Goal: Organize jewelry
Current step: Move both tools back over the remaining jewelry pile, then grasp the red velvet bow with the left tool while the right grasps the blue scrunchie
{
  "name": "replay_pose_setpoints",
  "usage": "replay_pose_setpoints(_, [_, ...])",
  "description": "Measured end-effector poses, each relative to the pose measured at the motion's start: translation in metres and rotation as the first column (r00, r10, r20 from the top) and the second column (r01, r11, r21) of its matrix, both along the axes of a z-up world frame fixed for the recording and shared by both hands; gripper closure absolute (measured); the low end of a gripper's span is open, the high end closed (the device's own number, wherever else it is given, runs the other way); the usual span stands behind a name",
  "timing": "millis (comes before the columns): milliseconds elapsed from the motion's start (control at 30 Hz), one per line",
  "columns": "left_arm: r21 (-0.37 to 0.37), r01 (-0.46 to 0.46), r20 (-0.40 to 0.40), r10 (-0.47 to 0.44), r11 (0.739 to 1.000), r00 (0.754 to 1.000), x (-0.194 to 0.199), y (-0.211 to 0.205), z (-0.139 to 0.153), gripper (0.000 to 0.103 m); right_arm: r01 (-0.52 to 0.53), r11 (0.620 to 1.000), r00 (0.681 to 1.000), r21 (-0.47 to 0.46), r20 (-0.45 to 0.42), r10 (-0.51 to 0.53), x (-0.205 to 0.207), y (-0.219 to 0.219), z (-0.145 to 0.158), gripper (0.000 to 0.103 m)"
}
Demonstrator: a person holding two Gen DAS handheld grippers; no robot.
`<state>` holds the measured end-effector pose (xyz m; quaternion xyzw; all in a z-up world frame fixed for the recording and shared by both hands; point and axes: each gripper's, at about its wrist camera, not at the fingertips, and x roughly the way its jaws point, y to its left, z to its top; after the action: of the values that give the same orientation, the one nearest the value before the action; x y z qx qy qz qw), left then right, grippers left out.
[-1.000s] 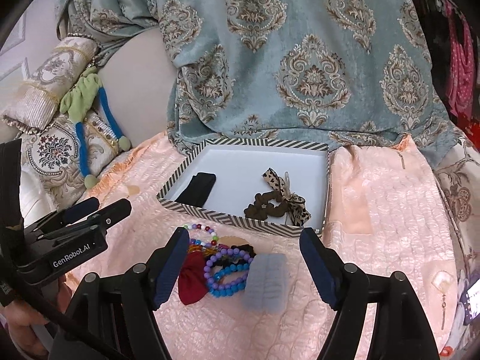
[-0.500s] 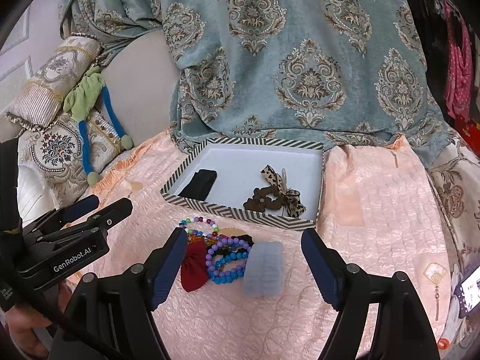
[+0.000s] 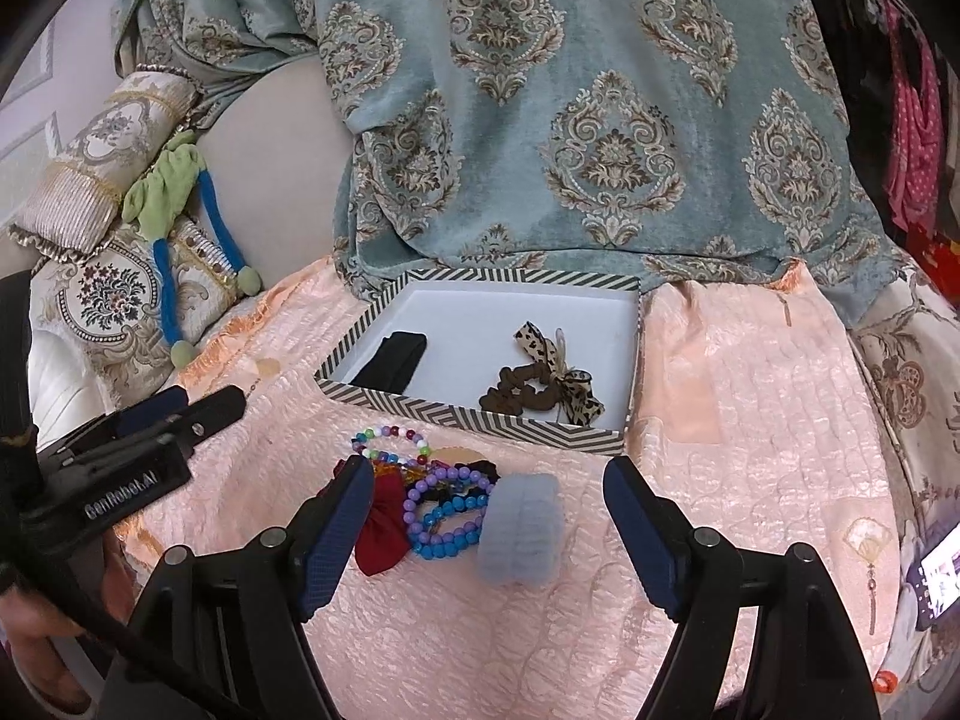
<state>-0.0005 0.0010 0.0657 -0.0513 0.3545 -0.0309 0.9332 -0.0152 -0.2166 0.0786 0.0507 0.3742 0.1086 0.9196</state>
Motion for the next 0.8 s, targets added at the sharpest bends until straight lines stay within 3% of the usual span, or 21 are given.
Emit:
replay_pose_setpoints(167, [-0.037,0.002,-0.027,-0.003,0.999,1.000,0.006,0.011,-0.004,0.032,0.011,1.000,1.000,0.014,-0.019,-0.011,0.003,-0.006,-0.006,0.026])
replay_pose_setpoints(300, [-0.116,0.039,-0.117,-0.053,0.992,0.992,0.015,0.018,-0.021,0.032,0.010,0.999,0.998,0.031,-0.060,-0.008,0.009,-0.012,-0.022,0.026])
replay_pose_setpoints(567, [-0.103,0.087,-0.281,-0.113,0.991,0.953,0.029,0.009,-0.077,0.031,0.012,0.999,0.982,0.045,-0.191,-0.004,0.024,-0.018,-0.071,0.026])
replay_pose_setpoints(800, [-0.095,0.095,-0.345,-0.122,0.991,0.931,0.049,0.003,-0.113,0.031,-0.040,0.998,0.973,0.055,-0.226,0.052,0.037,-0.008,-0.095,0.026])
